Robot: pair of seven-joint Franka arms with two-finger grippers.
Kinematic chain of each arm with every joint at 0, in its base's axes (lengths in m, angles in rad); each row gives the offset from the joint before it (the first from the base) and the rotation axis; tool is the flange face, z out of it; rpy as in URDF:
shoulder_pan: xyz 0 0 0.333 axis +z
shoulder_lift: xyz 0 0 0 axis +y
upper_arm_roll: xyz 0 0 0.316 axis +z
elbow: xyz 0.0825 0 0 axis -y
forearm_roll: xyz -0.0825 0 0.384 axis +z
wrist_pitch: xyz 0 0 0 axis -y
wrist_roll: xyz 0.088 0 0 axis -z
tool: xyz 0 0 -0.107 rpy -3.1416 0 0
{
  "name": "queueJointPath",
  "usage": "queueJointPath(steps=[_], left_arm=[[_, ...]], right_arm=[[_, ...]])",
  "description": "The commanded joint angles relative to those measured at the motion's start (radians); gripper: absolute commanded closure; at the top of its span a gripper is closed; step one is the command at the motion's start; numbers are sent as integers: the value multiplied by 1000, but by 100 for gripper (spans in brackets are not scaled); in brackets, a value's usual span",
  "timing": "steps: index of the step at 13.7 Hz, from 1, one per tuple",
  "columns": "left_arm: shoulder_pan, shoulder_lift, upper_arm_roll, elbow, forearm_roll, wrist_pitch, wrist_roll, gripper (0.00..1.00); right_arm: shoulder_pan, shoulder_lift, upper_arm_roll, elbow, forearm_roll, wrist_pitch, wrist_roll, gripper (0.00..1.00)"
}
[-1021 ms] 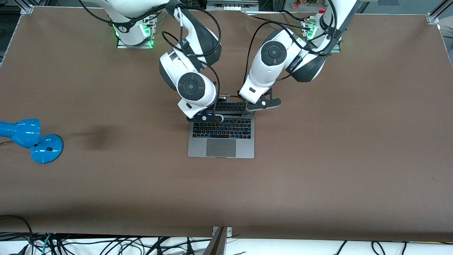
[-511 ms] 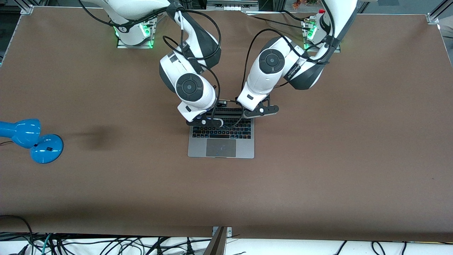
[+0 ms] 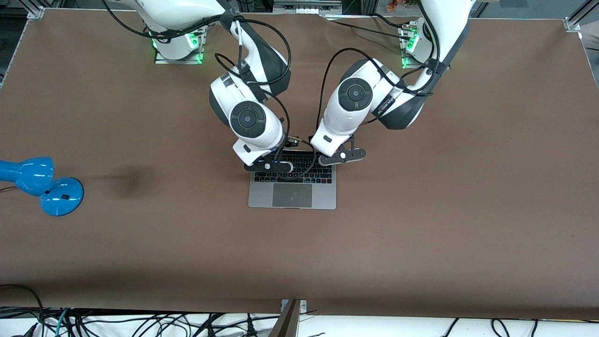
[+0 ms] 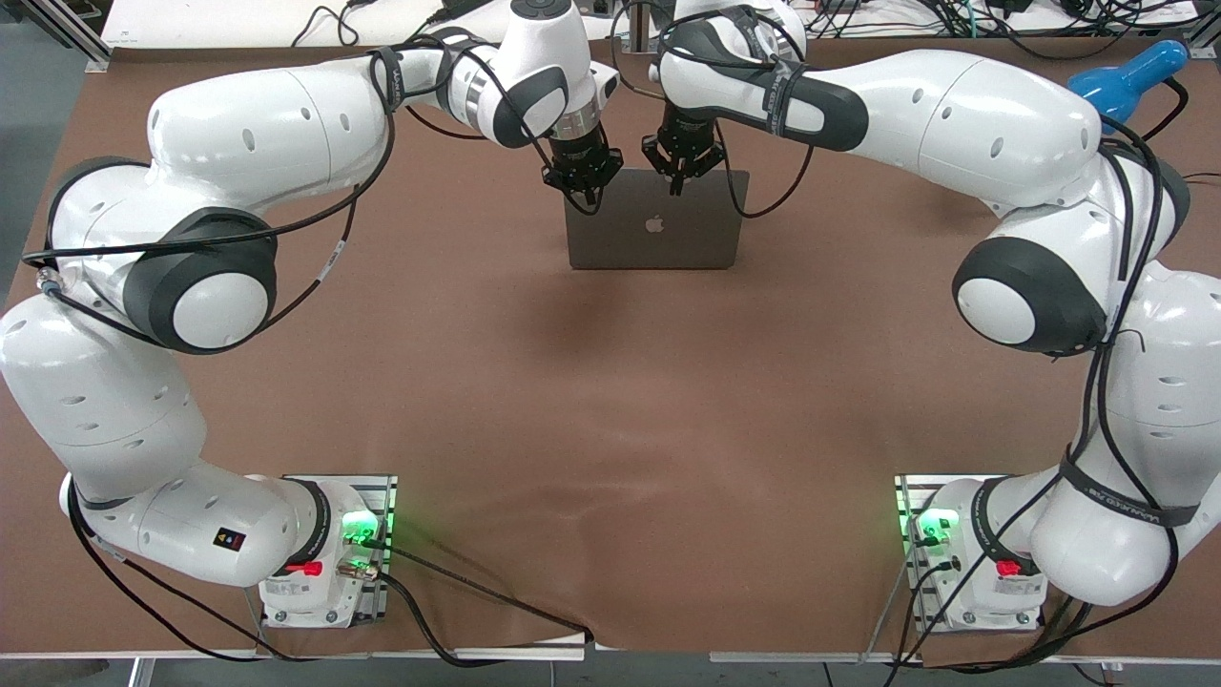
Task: Close laptop with both arms from behind
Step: 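Push the screen down toward the keyboard with both grippers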
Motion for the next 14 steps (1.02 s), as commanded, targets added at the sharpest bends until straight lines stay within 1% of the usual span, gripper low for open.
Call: queueJointPath(steps=[1, 3, 5, 6, 11, 14], left_arm=[[-1, 55, -1, 70, 40, -22, -6, 100], [-4, 64, 28, 75, 42, -22, -5, 100], [-3, 79, 33, 88, 42, -20, -3, 100], [-3, 93, 39, 111, 45, -20, -5, 100], [-4, 148, 43, 159, 65, -20, -6, 100], [-13, 179, 63, 194, 65, -20, -6, 100]], right_arm=[[0, 18, -1, 6, -13, 35, -15, 92], [-1, 31, -2, 6, -31, 70, -15, 92], [0, 47, -1, 9, -52, 83, -15, 92], [-1, 48, -1, 9, -54, 86, -18, 92], [-3, 51, -16, 11, -54, 124, -63, 92], [-4, 59, -27, 11, -54, 139, -69, 92]])
